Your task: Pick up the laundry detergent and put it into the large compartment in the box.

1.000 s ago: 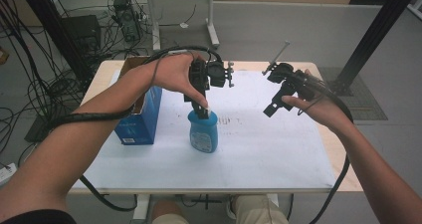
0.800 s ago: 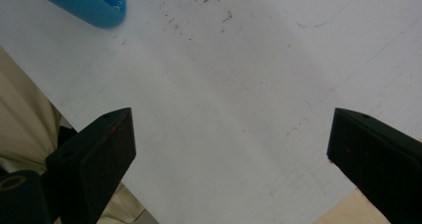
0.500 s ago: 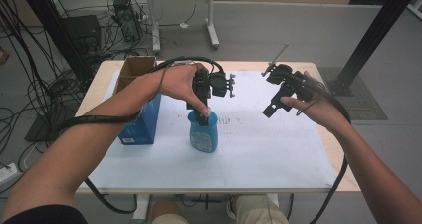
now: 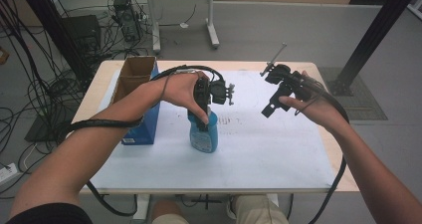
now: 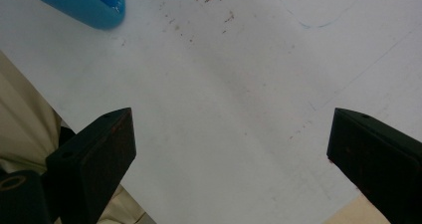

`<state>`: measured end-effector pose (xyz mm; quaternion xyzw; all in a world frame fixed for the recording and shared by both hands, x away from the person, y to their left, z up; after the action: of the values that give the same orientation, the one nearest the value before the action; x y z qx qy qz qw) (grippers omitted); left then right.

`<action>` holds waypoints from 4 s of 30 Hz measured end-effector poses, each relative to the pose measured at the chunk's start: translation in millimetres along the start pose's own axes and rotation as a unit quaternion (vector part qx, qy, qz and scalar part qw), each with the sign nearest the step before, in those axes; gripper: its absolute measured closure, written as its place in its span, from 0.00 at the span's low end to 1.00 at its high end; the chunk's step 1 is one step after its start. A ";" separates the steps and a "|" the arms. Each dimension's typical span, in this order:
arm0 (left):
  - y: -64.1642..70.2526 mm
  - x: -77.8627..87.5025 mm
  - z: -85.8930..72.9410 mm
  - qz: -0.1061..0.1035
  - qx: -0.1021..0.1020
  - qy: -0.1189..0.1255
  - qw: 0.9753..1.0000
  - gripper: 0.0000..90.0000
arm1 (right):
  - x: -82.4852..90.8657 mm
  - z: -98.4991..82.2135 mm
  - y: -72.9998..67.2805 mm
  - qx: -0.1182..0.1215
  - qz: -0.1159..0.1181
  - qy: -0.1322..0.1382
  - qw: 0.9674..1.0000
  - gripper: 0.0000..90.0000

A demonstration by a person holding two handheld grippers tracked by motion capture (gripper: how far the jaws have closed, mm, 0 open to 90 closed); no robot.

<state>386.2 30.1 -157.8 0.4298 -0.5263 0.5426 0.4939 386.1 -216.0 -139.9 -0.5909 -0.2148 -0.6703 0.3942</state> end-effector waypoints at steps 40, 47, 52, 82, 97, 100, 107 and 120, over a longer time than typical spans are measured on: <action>12.9 -24.2 1.8 0.014 -0.010 -0.009 1.000 0.06 | -3.8 -0.1 2.3 -0.003 0.006 0.003 1.000 0.06; 12.9 -23.2 -0.2 0.015 -0.007 -0.007 1.000 0.06 | -5.5 0.8 2.5 -0.002 0.006 0.001 1.000 0.06; 12.7 -22.3 -1.1 0.015 -0.006 -0.006 1.000 0.06 | -5.7 1.0 2.1 0.001 0.006 0.001 1.000 0.06; 14.8 -19.1 -3.1 0.019 -0.005 -0.005 1.000 0.07 | -4.0 2.8 -0.2 0.001 0.002 -0.001 1.000 0.06; 15.3 -18.8 -5.8 0.019 -0.003 -0.002 1.000 0.07 | -4.8 4.2 -2.1 0.005 0.000 -0.001 1.000 0.06; 15.3 -18.6 -6.2 0.018 -0.003 -0.001 1.000 0.07 | -5.5 4.4 -1.3 0.003 0.002 -0.003 1.000 0.06; 15.4 -18.6 -5.6 0.017 -0.005 -0.003 1.000 0.07 | -4.9 3.9 -1.4 0.003 0.002 -0.001 1.000 0.06; 15.7 -20.8 -5.7 0.017 -0.006 -0.004 1.000 0.08 | -5.7 3.9 -1.2 0.001 0.003 -0.001 1.000 0.06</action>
<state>373.9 34.6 -181.0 0.4197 -0.5391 0.5460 0.4850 387.6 -210.7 -144.4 -0.5917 -0.2140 -0.6685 0.3965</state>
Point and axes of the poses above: each handheld gripper's, and its own axes: x roughly backward along the jaws, z roughly out of its top, y roughly to its right, the point moved 2 cm from there along -x, roughly forward along the jaws, and after that the axes turned 9 degrees about z, right-handed, at the moved point
